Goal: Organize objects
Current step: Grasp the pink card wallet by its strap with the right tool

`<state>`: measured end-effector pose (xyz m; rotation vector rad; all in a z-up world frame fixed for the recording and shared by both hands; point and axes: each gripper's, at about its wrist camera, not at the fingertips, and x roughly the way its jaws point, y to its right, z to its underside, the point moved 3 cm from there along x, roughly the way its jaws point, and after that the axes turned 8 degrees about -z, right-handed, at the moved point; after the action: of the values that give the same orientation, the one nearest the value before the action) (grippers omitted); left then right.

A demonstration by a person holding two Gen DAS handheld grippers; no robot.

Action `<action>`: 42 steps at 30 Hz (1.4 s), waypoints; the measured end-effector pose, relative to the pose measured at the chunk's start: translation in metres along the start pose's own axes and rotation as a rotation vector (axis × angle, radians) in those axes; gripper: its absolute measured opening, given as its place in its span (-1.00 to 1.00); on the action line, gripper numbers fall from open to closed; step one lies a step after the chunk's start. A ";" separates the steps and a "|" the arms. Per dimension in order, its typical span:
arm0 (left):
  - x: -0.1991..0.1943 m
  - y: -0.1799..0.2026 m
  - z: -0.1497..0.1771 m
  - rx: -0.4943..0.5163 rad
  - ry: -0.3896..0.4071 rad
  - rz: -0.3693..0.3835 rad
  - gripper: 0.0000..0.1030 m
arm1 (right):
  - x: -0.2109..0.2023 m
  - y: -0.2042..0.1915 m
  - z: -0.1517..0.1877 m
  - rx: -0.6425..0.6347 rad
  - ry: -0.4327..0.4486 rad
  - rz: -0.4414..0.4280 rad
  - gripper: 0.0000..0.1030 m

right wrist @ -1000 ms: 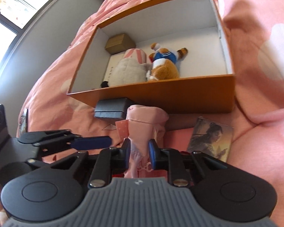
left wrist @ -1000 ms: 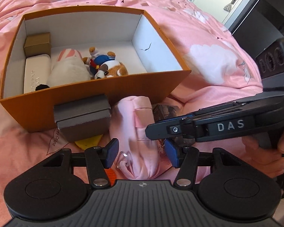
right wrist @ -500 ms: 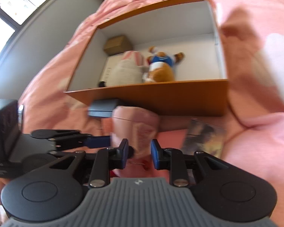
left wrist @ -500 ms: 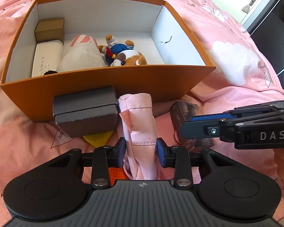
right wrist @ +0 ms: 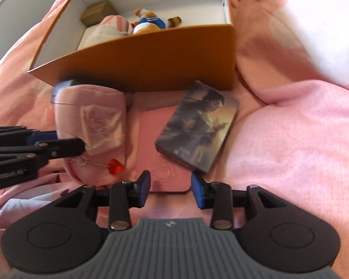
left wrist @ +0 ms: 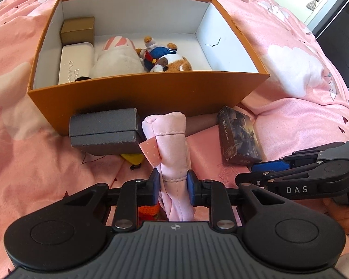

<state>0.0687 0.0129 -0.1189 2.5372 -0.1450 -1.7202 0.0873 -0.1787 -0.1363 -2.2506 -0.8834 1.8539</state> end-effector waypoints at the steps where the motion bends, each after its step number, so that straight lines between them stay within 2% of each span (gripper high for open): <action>1: 0.001 -0.001 0.000 -0.006 -0.003 0.001 -0.48 | 0.002 0.001 0.000 0.003 -0.003 -0.013 -0.12; 6: 0.001 -0.002 0.000 -0.010 -0.001 0.000 -0.48 | 0.021 0.010 -0.005 0.040 -0.023 -0.018 -0.07; 10: 0.002 -0.004 0.000 -0.023 -0.004 0.004 -0.48 | 0.037 0.023 -0.011 0.117 -0.028 -0.062 0.18; 12: 0.003 -0.005 0.000 -0.029 -0.006 0.006 -0.48 | 0.043 0.027 -0.013 0.142 -0.033 -0.085 0.20; 14: 0.004 -0.006 0.001 -0.035 -0.009 0.005 -0.48 | 0.044 0.028 -0.012 0.149 -0.031 -0.090 0.13; 16: 0.004 -0.006 0.001 -0.042 -0.010 0.007 -0.48 | 0.038 0.026 -0.011 0.142 -0.019 -0.082 -0.14; 17: 0.003 -0.007 0.001 -0.042 -0.011 0.006 -0.48 | 0.034 0.024 -0.010 0.140 -0.014 -0.081 -0.21; 19: 0.003 -0.006 0.001 -0.039 -0.012 0.005 -0.48 | 0.026 0.018 -0.008 0.116 -0.007 -0.074 -0.51; 22: 0.003 -0.006 0.001 -0.041 -0.014 0.005 -0.48 | 0.010 -0.004 -0.005 0.025 0.019 -0.078 -0.67; 25: 0.005 -0.008 0.000 -0.052 -0.016 0.012 -0.48 | -0.001 -0.029 -0.004 -0.086 0.041 -0.082 -0.70; 27: 0.007 -0.009 0.000 -0.061 -0.017 0.017 -0.48 | 0.000 -0.037 -0.006 -0.131 0.047 -0.056 -0.68; 33: 0.011 -0.013 0.000 -0.090 -0.021 0.036 -0.47 | 0.008 -0.045 -0.018 -0.104 0.061 -0.084 -0.51; 42: 0.015 -0.013 0.000 -0.103 -0.012 0.054 -0.38 | 0.024 -0.038 -0.032 -0.085 0.051 -0.080 -0.50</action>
<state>0.0749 0.0242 -0.1342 2.4286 -0.1209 -1.6778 0.1051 -0.1265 -0.1334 -2.2631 -1.0463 1.7496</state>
